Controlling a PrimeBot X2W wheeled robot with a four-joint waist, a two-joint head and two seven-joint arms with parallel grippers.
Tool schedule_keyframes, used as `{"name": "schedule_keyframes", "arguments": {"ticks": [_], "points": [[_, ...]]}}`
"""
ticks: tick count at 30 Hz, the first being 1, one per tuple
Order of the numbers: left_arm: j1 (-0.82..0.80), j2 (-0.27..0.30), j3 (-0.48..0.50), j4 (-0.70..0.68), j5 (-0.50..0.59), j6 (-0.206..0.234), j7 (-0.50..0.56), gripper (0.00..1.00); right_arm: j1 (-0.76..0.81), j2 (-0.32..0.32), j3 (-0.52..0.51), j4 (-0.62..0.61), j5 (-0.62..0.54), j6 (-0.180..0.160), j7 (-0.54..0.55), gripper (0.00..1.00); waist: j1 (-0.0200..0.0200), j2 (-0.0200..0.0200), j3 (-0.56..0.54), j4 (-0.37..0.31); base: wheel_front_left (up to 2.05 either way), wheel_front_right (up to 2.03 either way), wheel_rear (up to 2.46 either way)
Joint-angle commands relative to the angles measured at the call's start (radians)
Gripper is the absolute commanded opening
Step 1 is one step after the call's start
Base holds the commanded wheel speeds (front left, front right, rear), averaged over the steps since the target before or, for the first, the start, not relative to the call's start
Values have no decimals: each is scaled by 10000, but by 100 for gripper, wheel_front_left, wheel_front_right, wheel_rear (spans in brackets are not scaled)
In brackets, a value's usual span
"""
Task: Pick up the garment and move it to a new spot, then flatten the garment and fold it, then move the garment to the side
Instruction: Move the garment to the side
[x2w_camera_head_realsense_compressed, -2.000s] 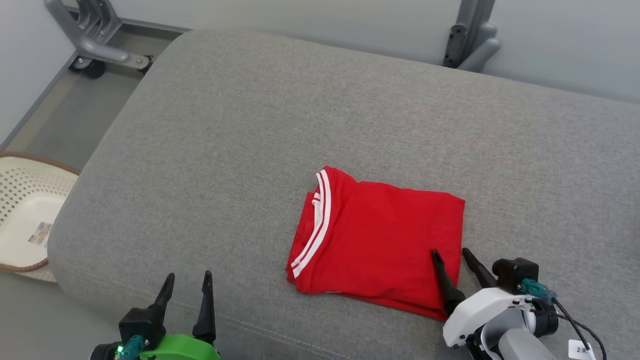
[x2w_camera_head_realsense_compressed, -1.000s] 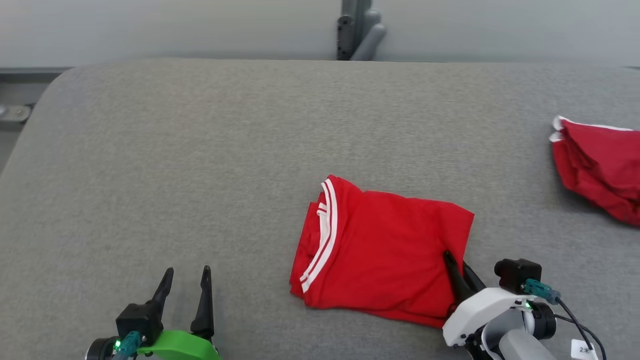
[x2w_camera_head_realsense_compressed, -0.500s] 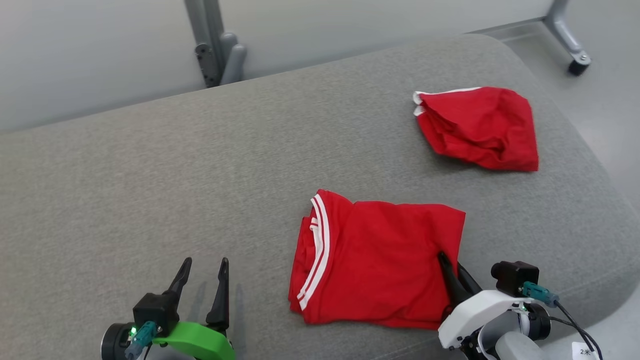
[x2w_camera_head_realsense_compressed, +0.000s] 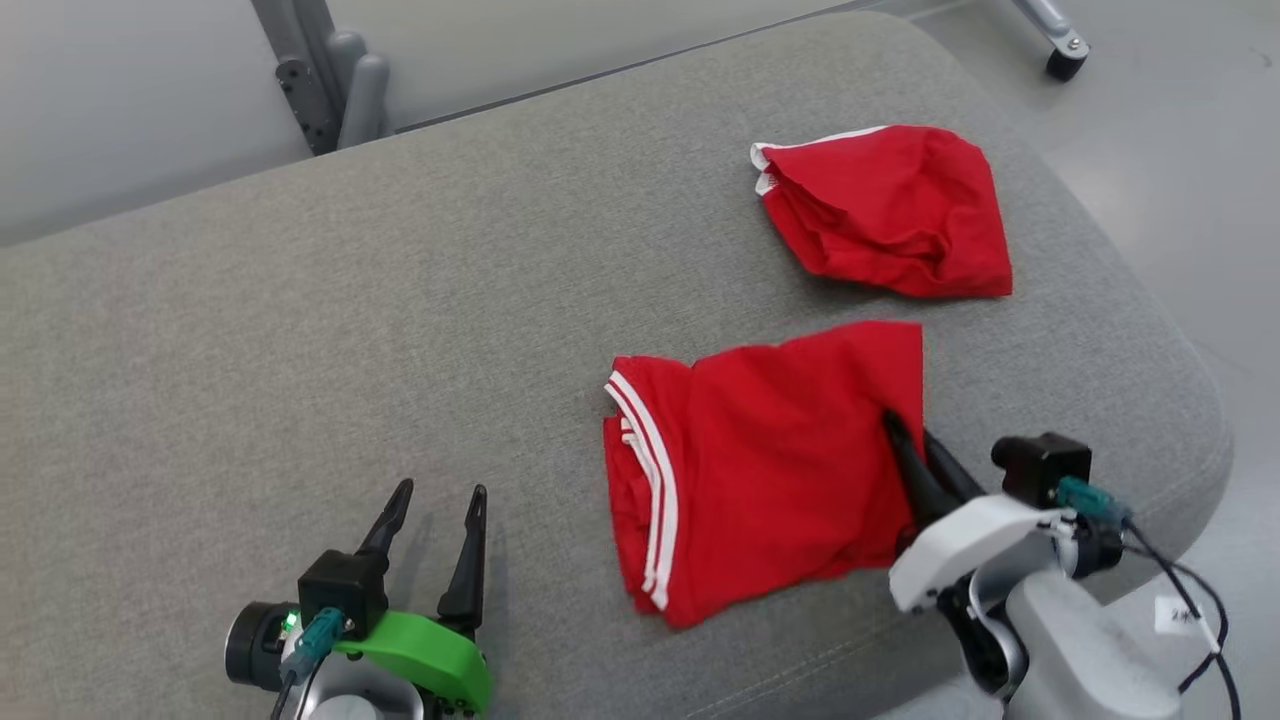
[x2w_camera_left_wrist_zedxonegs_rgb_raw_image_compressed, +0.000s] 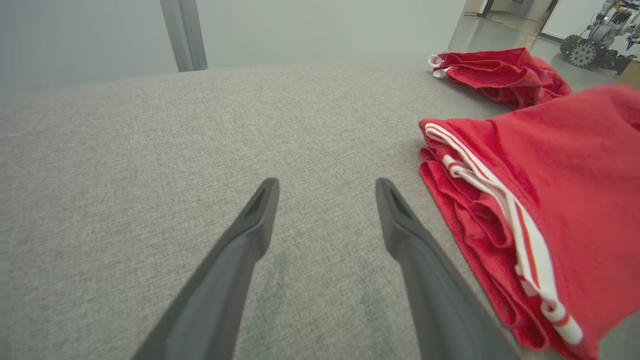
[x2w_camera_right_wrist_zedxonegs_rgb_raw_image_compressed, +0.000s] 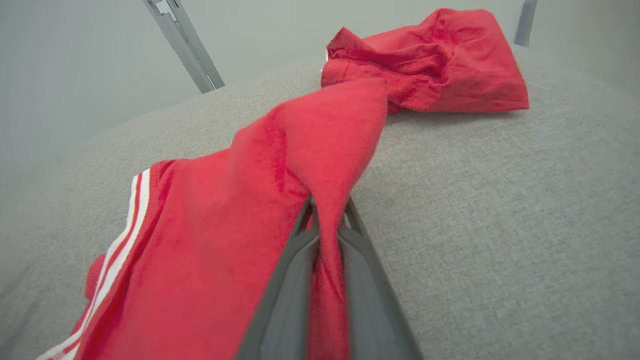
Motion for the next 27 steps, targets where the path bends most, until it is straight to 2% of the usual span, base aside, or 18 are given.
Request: {"name": "schedule_keyframes", "arguments": {"ticks": [1,9,16,22,23,24,27], "points": [[-197,50,-6,-49,110,13,5,100,-616,-264,111,-29,-125,-16,-31,0,0,0,478,588,0,0,0],[-533,49,-110,-71,354,-50,5,100,-2765,-1461,263,278,-380,-16,-33,0,0,0,1277,1371,0,0,0],[-821,49,32,-99,619,-98,5,100,-4398,-3254,-156,968,-468,-16,43,0,0,0,1965,1949,0,0,0],[-1037,47,38,-118,721,-140,5,100,-5309,-4322,-660,2148,-763,-18,417,0,0,0,2327,2371,0,0,0],[-1065,47,40,-113,746,-146,5,100,-5416,-4390,-787,2449,-887,-18,537,20,0,0,2386,2434,0,0,0],[-1111,47,46,-111,770,-151,5,100,-5527,-4497,-900,2781,-1089,-18,668,100,0,0,2450,2495,0,0,0],[-1208,50,44,-97,779,-138,11,100,-5897,-4667,-1390,3690,-1573,-16,765,100,0,0,2595,2685,0,0,0]]}}
